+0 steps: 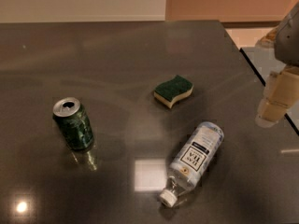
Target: Move blue plastic bottle near green can
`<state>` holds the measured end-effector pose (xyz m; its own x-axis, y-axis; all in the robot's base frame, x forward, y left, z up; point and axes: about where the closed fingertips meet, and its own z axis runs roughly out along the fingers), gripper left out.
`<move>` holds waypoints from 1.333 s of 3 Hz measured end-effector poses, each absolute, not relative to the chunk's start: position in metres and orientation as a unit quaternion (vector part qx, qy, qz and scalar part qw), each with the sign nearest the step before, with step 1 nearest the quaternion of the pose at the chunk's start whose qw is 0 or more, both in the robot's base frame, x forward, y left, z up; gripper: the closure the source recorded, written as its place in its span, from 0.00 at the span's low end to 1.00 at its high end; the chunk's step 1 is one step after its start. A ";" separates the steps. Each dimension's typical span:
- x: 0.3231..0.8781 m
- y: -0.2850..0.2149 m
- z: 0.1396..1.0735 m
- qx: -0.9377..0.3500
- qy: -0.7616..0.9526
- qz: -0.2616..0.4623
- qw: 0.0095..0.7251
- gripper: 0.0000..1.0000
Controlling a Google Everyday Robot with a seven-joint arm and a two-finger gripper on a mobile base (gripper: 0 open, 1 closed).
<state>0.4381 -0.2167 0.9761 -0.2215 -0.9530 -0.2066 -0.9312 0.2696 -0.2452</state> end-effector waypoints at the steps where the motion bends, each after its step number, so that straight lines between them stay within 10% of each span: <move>1: 0.438 -0.217 0.976 -0.603 0.781 -0.034 0.159 0.00; 4: 0.416 -0.164 0.951 -0.707 0.692 -0.001 0.148 0.00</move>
Offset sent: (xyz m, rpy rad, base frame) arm -0.0380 0.0715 -0.0391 -0.0314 0.0700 0.4417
